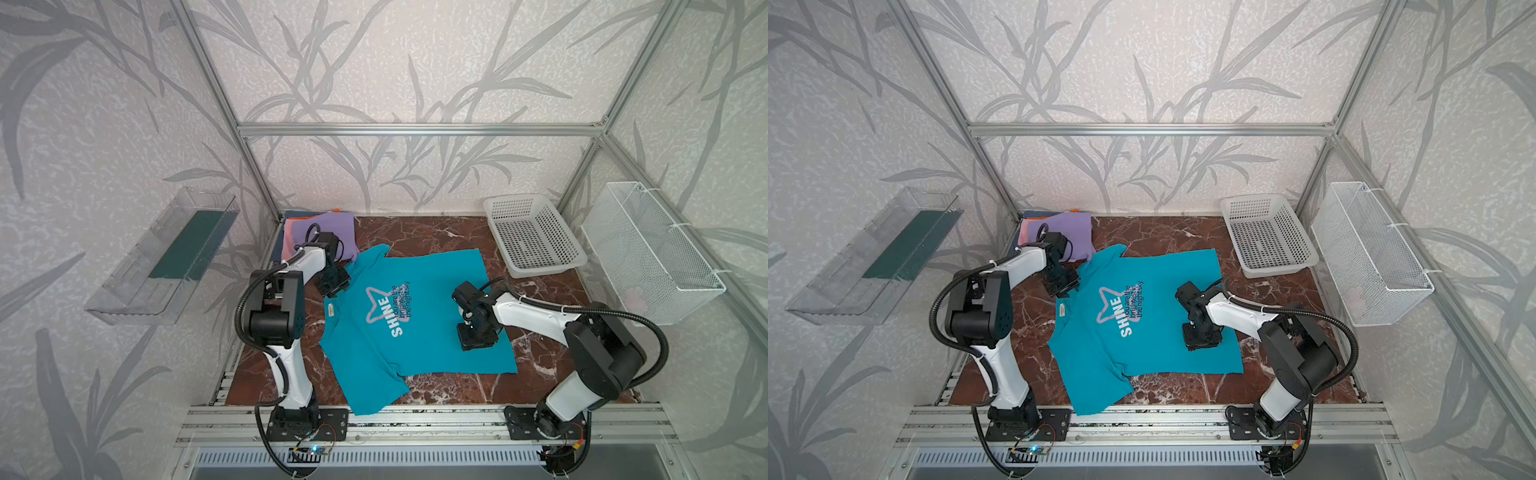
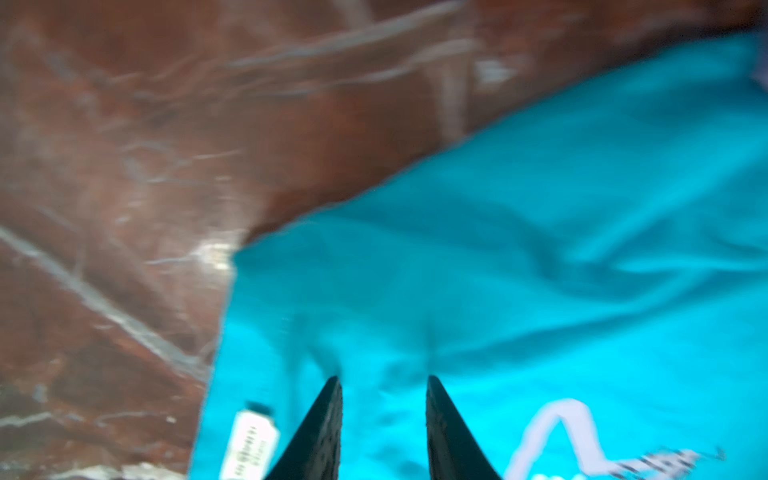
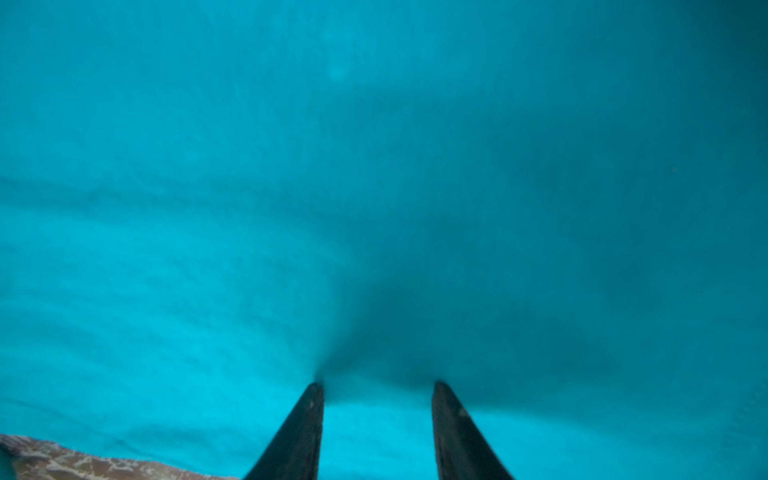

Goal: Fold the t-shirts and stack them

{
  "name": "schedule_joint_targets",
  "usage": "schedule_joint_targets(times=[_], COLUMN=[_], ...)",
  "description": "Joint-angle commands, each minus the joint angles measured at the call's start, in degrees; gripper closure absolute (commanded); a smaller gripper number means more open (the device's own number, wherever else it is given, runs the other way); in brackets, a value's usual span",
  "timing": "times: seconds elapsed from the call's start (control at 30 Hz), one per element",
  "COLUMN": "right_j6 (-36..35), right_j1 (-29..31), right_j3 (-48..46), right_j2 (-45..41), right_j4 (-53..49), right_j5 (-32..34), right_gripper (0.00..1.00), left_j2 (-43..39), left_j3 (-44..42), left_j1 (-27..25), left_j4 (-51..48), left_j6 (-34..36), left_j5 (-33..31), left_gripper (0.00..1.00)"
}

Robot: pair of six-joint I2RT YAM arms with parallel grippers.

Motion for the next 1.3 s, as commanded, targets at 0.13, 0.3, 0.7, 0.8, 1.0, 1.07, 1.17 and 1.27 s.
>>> schedule_joint_targets(times=[0.13,0.3,0.7,0.8,1.0,1.07,1.17,1.27], right_j6=[7.8,13.4,14.4,14.0,14.1,14.1,13.7,13.4], right_j1=[-7.8,-13.0,-12.8,-12.6,-12.5,-12.5,-12.3,-12.2], right_j3=[-9.8,-16.0,-12.7,-11.0,-10.1,-9.7,-9.3,-8.9], right_j2=[-6.4,-17.1,-22.6,-22.2,-21.8,-21.3,-20.6,-19.8], right_j4=[2.6,1.2,1.9,1.1,1.3,1.5,1.8,2.4], right_j5=[-0.2,2.3,-2.0,-1.9,-1.8,-2.3,-2.3,-2.5], right_gripper=[0.54,0.50,0.49,0.49,0.49,0.49,0.49,0.49], left_j2=[5.7,15.1,34.4,36.0,34.9,33.0,27.7,20.7], left_j3=[17.9,33.3,56.4,57.4,57.4,57.4,57.1,53.0], left_j1=[-5.4,-7.0,-9.8,-10.4,-11.3,-11.7,-13.4,-16.8], left_j4=[-6.6,-10.9,-16.9,-16.7,-17.5,-18.0,-18.5,-18.6], left_j6=[2.6,5.0,6.3,6.8,7.8,8.1,9.9,11.9], left_j5=[1.0,0.3,-3.2,-4.0,-6.6,-8.8,-13.4,-19.7], left_gripper=[0.60,0.53,0.41,0.44,0.98,1.00,1.00,1.00])
